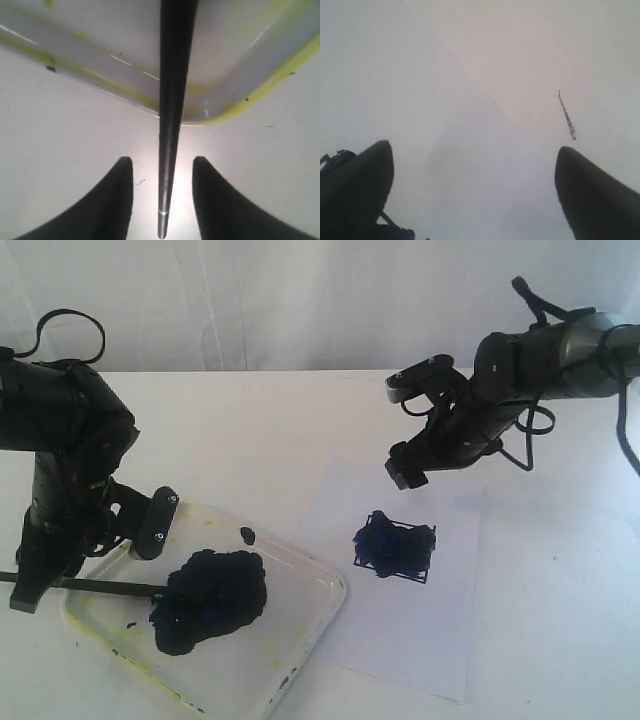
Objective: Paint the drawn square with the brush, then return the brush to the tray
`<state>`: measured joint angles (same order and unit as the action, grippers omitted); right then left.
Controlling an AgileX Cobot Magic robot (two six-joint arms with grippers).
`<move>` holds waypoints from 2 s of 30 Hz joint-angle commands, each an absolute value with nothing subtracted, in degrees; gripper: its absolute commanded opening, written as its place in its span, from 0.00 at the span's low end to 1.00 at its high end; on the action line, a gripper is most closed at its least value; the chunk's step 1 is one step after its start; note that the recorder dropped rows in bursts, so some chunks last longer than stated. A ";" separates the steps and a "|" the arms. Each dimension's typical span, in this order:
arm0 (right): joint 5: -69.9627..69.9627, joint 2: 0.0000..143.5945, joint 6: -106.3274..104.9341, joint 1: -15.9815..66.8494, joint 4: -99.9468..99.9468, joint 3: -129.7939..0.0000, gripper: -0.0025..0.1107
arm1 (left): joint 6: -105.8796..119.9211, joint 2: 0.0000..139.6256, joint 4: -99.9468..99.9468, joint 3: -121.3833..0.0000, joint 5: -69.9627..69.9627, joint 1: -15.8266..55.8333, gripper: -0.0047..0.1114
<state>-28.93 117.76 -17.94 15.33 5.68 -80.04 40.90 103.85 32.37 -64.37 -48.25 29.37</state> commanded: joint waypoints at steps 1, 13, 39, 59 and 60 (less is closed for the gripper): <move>-30.37 115.51 -18.20 15.36 5.28 -80.07 0.74 | 35.81 103.27 31.72 -64.09 -48.86 29.18 0.43; -44.69 110.22 -14.88 15.25 5.39 -80.07 0.27 | 6.61 102.66 30.29 -72.60 -48.59 28.03 0.04; -65.03 105.24 -4.14 4.35 1.42 -78.38 0.02 | 0.74 101.97 -2.87 -75.98 -62.89 1.31 0.04; -67.23 63.92 -3.25 4.35 2.72 -64.58 0.02 | -1.82 63.85 4.33 -65.09 -63.93 1.31 0.04; -67.23 61.40 -3.37 4.35 2.72 -64.13 0.02 | -1.92 61.47 4.33 -64.16 -63.71 1.31 0.04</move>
<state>-67.59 68.82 -3.56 4.68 2.64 -65.84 -1.26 67.89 4.32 -66.80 -63.63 1.46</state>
